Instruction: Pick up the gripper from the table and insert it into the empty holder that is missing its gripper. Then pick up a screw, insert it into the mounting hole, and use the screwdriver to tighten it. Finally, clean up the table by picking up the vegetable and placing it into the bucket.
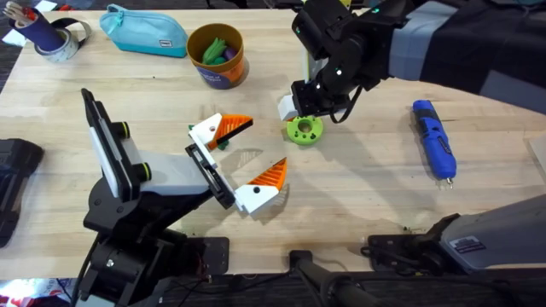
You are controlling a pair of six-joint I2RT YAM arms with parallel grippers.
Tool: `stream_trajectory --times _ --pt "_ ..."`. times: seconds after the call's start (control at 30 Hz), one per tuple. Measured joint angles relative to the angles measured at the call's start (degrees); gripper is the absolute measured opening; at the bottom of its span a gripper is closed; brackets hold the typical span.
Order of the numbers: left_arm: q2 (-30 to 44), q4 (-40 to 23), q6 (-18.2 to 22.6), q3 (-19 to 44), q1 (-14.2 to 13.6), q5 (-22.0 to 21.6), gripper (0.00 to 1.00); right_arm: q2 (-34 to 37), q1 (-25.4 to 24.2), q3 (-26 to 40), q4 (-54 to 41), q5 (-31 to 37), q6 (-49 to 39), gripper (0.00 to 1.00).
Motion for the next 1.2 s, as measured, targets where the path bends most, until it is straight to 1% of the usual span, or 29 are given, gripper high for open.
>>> stream_trajectory --times 0.27,0.43,0.57,0.67,0.8,0.9,1.2 --pt "0.01 -0.09 -0.04 0.00 0.00 -0.08 0.991 -0.41 -0.16 0.10 -0.99 -0.01 -0.02 0.552" --pt "0.01 -0.09 -0.06 0.00 0.00 -0.17 0.991 -4.90 -0.16 0.40 -5.75 0.50 -0.23 0.552" --pt "0.00 -0.09 -0.07 0.00 0.00 -0.17 0.991 -8.04 0.18 0.54 -9.42 3.58 -0.24 0.552" --pt "-0.01 -0.09 -0.07 0.00 0.00 -0.17 0.991 -8.08 1.33 -0.06 -8.02 5.01 -0.34 0.552" --pt "0.01 -0.09 -0.07 0.00 0.00 -0.19 0.991 -7.93 3.77 -2.76 -4.39 5.97 -1.25 0.552" --pt "0.00 -0.09 -0.07 0.00 0.00 -0.17 0.991 -7.26 5.10 -4.54 -4.03 6.22 -1.89 0.552" --pt "0.00 -0.09 -0.07 0.00 0.00 -0.18 0.991 -5.47 5.31 -6.96 -2.93 6.43 -2.43 0.552"
